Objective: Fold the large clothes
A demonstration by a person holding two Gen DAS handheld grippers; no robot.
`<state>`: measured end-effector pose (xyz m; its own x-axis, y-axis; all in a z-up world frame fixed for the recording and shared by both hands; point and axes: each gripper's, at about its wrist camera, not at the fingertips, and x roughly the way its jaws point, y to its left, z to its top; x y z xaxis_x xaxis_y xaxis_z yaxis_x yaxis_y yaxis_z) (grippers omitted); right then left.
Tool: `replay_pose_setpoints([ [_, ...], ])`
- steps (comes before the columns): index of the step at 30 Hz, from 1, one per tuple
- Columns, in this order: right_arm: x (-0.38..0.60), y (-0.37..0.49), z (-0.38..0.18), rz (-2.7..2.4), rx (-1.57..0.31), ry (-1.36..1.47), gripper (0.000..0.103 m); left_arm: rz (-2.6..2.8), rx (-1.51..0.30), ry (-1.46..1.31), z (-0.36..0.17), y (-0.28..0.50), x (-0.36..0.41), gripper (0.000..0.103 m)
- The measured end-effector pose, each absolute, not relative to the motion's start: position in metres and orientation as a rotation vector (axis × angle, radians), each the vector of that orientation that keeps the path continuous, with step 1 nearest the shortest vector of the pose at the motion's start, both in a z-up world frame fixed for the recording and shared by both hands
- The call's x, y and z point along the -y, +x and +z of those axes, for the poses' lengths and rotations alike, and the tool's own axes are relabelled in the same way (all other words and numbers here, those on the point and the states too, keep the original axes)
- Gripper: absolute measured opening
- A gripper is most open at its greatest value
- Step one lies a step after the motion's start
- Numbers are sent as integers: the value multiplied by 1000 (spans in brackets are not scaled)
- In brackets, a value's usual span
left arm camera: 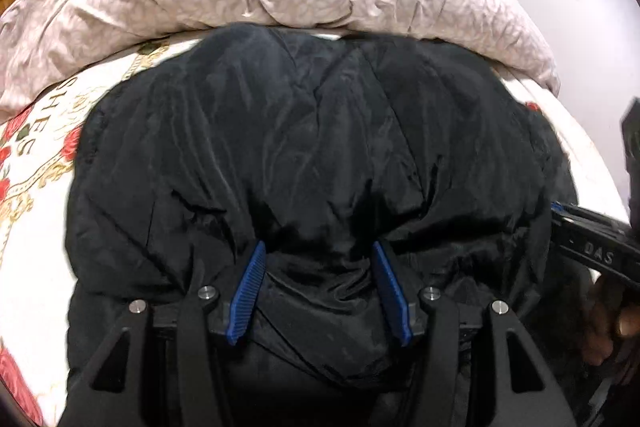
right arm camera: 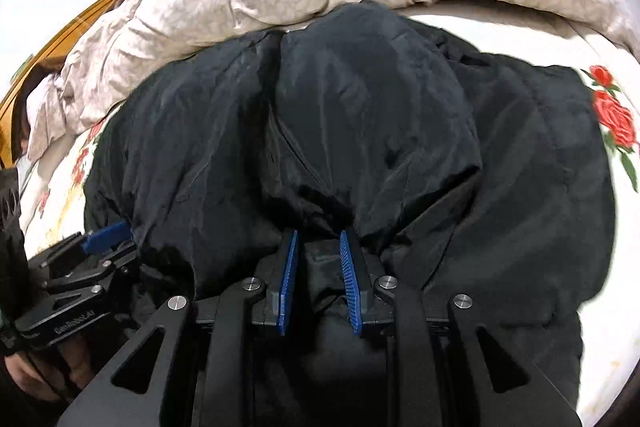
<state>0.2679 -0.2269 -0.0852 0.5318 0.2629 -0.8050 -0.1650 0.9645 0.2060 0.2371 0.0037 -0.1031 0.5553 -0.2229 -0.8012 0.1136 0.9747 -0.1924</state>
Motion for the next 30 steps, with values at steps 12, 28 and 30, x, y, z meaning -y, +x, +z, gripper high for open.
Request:
replay_pose_setpoints([
  [12,200,250,-122,332,-1040,99,21,-169,-975,-173,-122,207,-17,62],
  [28,191,232,-100,293,-975,66,23,-124,-968,-148,-110,213,-7,71],
  [30,194,216,-83,291,-945,61,23,-123,-949,-144,-95,204,-7,70],
])
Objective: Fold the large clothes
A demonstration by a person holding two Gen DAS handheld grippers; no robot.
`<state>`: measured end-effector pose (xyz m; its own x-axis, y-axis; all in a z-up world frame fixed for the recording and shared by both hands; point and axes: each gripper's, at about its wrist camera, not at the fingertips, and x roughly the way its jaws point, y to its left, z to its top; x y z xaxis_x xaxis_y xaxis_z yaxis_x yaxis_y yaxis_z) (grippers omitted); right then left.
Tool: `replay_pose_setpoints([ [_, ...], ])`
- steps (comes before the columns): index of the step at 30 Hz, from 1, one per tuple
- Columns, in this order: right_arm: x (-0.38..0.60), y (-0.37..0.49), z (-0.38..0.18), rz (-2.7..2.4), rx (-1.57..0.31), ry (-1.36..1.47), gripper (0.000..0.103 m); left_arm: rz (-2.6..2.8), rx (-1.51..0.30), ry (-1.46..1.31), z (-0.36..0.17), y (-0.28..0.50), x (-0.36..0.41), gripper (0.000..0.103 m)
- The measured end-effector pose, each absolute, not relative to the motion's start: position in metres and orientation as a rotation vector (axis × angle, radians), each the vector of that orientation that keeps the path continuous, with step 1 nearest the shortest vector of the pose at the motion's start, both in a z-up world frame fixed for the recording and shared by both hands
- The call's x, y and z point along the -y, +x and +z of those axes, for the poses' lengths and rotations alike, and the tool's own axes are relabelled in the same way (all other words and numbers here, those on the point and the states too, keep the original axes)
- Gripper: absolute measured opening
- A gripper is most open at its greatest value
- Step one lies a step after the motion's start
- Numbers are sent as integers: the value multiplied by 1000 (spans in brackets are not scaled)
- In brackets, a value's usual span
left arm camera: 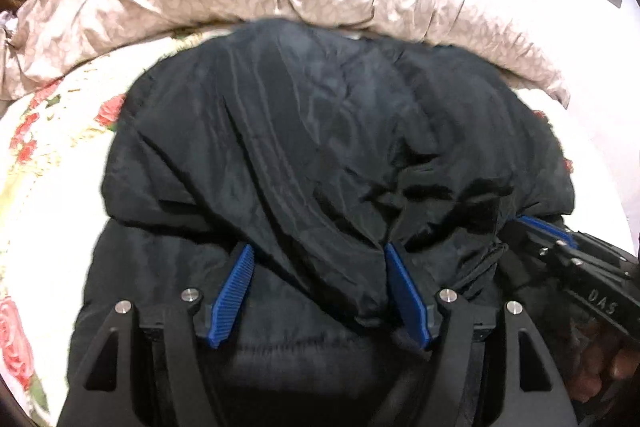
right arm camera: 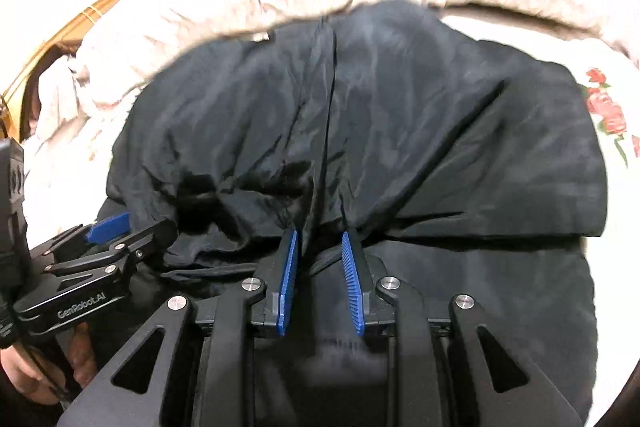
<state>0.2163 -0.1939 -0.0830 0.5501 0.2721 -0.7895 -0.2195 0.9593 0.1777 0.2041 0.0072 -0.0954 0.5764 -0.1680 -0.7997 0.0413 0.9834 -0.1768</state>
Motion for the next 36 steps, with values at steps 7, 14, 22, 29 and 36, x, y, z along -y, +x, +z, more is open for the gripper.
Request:
replay_pose_setpoints([
  [7,219,152,-33,269,-862,41,24,-100,-886,-135,-45,141,-11,70],
  [14,238,89,-17,260,-844,50,31,-81,-858,-123,-17,77,-16,70],
  [22,257,43,-16,251,-853,81,45,-91,-855,-136,-10,34,-20,70],
  [29,279,28,-27,200,-867,107,50,-63,-881,-140,-20,20,-27,70],
  [36,292,31,-40,165,-891,116,50,-23,-910,-145,-35,19,-38,71],
])
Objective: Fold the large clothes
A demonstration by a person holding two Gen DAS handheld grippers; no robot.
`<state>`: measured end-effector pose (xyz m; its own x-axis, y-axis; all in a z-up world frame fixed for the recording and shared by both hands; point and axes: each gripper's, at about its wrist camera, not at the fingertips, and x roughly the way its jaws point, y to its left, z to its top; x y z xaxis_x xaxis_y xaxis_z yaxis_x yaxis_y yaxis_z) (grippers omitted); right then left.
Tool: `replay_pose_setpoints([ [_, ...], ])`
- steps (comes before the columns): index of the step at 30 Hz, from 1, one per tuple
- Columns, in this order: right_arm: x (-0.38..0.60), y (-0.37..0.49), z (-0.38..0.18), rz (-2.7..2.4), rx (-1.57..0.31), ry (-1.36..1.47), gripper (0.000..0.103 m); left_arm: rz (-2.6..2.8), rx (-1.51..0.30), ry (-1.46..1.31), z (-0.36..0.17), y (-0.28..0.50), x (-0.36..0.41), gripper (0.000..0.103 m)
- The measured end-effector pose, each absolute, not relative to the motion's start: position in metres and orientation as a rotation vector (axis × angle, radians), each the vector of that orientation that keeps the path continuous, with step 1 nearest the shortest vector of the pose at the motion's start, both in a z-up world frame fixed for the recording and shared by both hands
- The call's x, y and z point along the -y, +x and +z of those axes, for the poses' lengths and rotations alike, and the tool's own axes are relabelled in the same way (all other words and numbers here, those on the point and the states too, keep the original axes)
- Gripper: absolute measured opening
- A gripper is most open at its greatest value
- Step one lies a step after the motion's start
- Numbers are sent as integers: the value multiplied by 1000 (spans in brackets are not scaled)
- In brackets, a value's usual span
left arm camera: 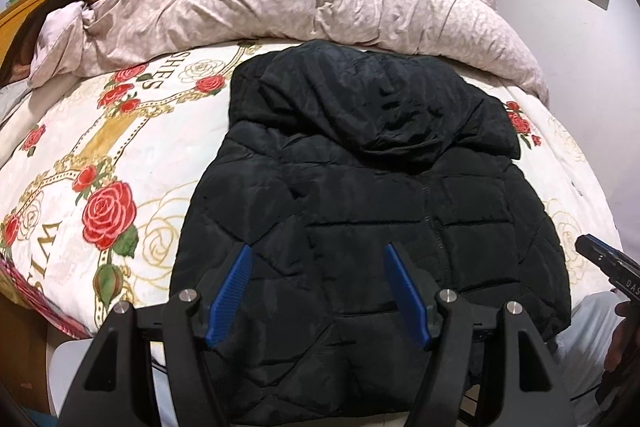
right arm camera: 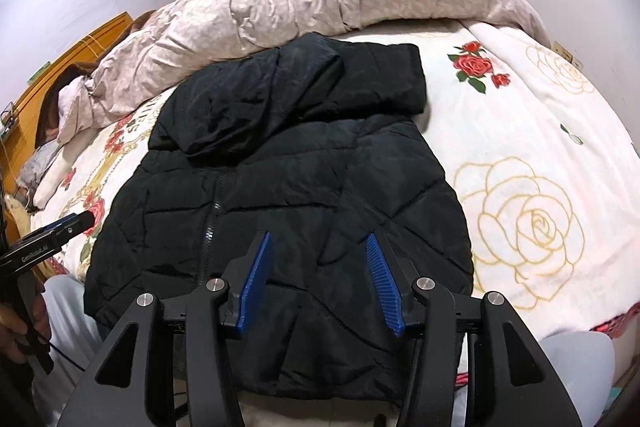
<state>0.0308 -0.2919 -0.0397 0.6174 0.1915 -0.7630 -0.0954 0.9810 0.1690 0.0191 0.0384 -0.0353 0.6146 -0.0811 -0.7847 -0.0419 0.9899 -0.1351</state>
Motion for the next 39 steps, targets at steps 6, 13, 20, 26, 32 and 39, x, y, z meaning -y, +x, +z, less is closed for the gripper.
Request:
replay_pose_setpoints([
  [6,306,41,-55,125,-925,127,65,15,-935,-152,-51,25,-50,71],
  [13,334,57,-78,30,-987,164,65,92,-986,-151,-78,35,-74,71],
  [20,363,67,-102,-60,-1064,216,66,184,-1048,-176,-109,39,-103,72],
  [26,384,67,-134,-61,-1174,348,72,182,-1097,-245,-130,35,-115,80],
  [32,382,58,-140,17,-1229,422,73,131,-1135,-264,-136,28,-99,80],
  [39,375,45,-132,26,-1237,386,35,107,-1152,-238,-132,22,-85,63],
])
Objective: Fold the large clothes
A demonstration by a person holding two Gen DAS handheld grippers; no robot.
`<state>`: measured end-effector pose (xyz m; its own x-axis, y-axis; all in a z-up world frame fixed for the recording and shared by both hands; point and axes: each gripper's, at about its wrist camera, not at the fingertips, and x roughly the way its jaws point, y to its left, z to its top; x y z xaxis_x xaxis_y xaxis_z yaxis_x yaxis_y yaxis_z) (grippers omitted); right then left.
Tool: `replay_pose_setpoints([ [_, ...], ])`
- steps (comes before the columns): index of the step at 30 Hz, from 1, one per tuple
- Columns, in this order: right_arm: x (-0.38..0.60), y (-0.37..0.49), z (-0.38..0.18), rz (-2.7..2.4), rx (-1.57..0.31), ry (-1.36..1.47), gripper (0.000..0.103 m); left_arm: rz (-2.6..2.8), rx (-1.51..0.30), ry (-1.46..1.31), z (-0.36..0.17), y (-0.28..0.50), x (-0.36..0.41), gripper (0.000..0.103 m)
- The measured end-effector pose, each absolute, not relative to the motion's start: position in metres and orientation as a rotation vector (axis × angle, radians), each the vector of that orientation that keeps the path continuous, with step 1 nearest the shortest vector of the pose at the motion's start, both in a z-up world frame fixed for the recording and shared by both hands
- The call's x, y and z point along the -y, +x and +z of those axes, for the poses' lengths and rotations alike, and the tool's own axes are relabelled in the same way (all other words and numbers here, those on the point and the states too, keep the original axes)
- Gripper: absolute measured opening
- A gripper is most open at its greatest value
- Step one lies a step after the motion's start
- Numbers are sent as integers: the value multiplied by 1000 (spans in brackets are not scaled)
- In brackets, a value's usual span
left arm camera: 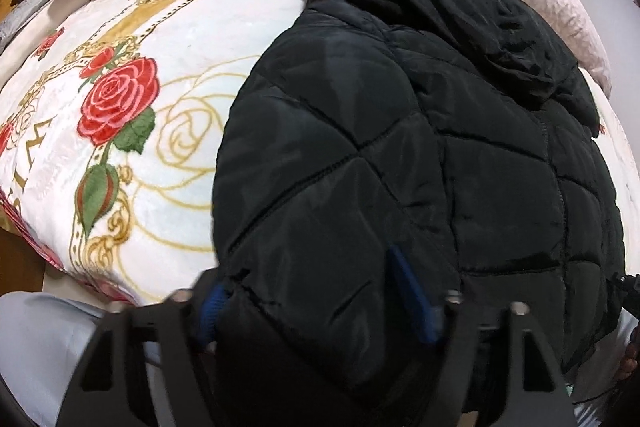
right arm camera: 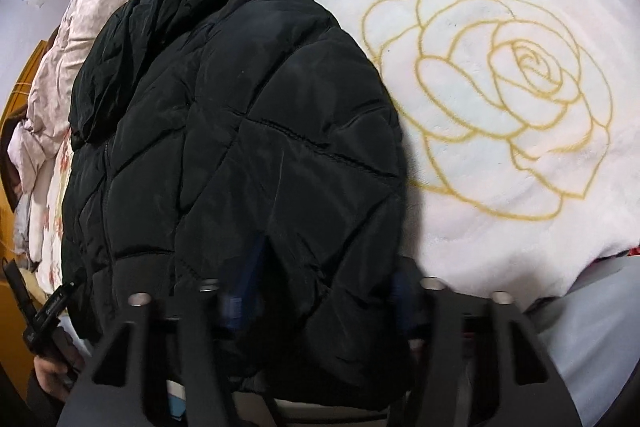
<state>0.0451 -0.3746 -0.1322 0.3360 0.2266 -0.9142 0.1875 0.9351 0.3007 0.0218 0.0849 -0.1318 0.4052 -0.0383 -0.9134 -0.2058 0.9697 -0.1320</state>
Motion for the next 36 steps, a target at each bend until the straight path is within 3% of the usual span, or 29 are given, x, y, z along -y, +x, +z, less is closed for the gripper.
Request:
replay_pose_setpoints([
  [1,374,44,-128,38,-1227,384,23,103,-1148,-232,-128,21,-83,48],
  [2,374,42,-122,52,-1215,379,17,98,-1143,-228,-123,20,-82,35],
  [5,373,41,-102,93,-1173,375,13,65,-1108,-241,-101,18,-83,21],
  [14,381,8,-21,205,-992,387,11,-19,-911,-306,-15,-7,-95,17],
  [23,378,-14,-3,211,-932,466,11,-26,-893,-373,2,-39,-109,17],
  [36,381,92,33,178,-831,532,11,-22,-782,-469,38,64,-126,17],
])
